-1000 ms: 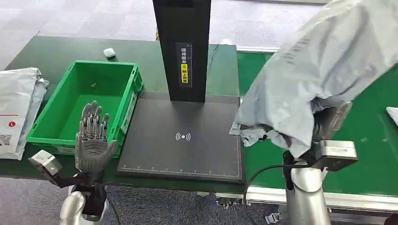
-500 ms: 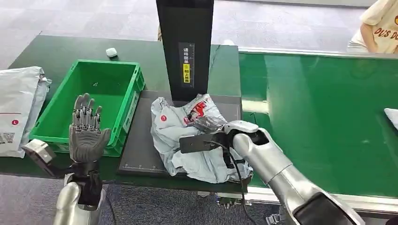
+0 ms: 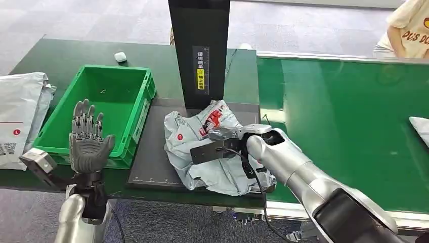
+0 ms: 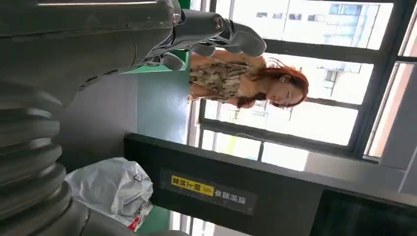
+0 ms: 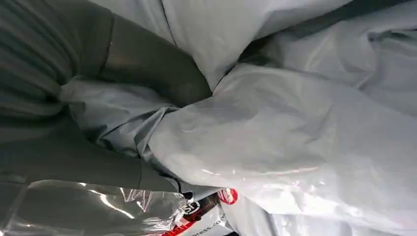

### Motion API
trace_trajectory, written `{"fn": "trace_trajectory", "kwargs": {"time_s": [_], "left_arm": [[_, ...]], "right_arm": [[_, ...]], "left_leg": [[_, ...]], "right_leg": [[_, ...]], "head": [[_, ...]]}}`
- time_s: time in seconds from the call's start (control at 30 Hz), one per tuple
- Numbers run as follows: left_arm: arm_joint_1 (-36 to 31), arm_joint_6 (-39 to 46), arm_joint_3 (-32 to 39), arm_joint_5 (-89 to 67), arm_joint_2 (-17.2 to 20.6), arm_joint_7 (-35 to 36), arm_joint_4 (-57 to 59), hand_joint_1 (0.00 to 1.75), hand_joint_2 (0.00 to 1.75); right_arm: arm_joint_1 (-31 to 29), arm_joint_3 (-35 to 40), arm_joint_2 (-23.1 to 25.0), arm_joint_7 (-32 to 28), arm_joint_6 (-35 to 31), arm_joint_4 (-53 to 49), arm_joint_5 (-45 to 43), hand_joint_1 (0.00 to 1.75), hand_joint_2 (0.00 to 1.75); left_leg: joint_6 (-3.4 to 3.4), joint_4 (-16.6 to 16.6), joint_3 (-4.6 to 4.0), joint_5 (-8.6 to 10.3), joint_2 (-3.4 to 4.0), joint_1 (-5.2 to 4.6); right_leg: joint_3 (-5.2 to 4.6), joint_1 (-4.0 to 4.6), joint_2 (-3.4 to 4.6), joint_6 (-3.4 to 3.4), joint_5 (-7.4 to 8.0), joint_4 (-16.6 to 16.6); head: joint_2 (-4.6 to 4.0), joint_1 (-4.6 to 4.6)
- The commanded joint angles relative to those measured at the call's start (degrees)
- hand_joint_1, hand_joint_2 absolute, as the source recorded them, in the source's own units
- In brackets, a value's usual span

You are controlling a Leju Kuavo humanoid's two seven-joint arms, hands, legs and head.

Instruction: Moved the parcel from conveyor to table for the left to box.

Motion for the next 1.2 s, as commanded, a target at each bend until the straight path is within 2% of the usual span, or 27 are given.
{"fn": "trace_trajectory", "kwargs": {"time_s": [0.03,0.53,0.57,0.73,1.0,1.03,1.13,1.2], "left_arm": [[1.51,-0.25,-0.74,-0.64,2.88,-2.22,1.49,0.0,1.75],[1.24,-0.26,-0.81,-0.63,2.74,-2.18,1.6,0.0,1.75],[1.06,-0.26,-0.82,-0.65,2.76,-2.34,1.9,0.0,1.75],[1.42,-0.06,-1.29,-1.39,2.35,-3.33,1.5,0.0,1.75],[3.18,0.07,-1.32,-1.27,3.17,-3.23,-0.27,0.0,1.75],[3.24,-0.4,-1.89,-1.77,3.17,-3.73,-0.63,0.0,1.75],[2.21,-0.52,-3.19,-3.16,2.05,-3.16,-0.86,0.0,1.75],[1.91,-0.41,-3.48,-3.35,2.03,-2.91,-0.73,0.0,1.75]], "right_arm": [[2.66,-2.18,-0.26,-7.74,-23.24,-0.65,-4.16,0.49,1.75],[2.78,-2.23,-0.43,-7.75,-23.29,-0.82,-4.16,0.49,1.75],[3.19,-2.86,-0.53,-8.32,-24.18,-1.72,-4.41,0.0,1.75],[7.79,-12.5,2.24,-14.41,-31.98,-8.34,-7.94,0.0,1.75],[14.43,-23.86,5.1,-17.95,-34.28,-17.26,-14.99,0.0,1.75],[18.44,-31.14,7.45,-23.49,-36.1,-21.79,-22.54,0.0,1.75],[24.56,-36.35,5.93,-21.37,-32.81,-33.27,-28.31,0.0,1.75],[24.95,-36.68,5.58,-20.86,-32.3,-34.37,-28.39,0.0,1.75]], "left_leg": [[-0.04,-0.16,0.23,-0.01,0.15,0.0],[-0.04,-0.06,0.07,-0.03,0.19,0.0],[-0.05,-0.1,0.16,-0.04,0.23,-0.01],[-0.05,-0.09,0.11,-0.04,0.2,0.0],[-0.09,-0.14,0.19,-0.1,0.26,0.01],[-0.06,-0.09,0.07,-0.07,0.19,0.02],[-0.06,-0.09,0.02,-0.06,0.08,0.05],[-0.04,-0.03,-0.1,-0.04,-0.09,0.04]], "right_leg": [[0.19,0.02,0.11,-0.09,0.01,-0.14],[0.0,0.01,0.16,-0.06,-0.01,-0.03],[0.07,0.01,0.19,-0.09,-0.01,-0.06],[0.03,0.01,0.16,-0.09,-0.02,-0.05],[0.08,0.02,0.22,-0.13,-0.07,-0.06],[-0.01,0.03,0.16,-0.08,-0.04,-0.05],[-0.01,0.06,0.04,-0.07,-0.06,-0.08],[-0.07,0.04,-0.12,-0.05,-0.09,-0.02]], "head": [[0.0,0.0],[0.0,0.0],[0.0,0.0],[0.0,0.02],[0.0,0.0],[0.0,0.0],[0.0,-0.02],[0.0,0.0]]}}
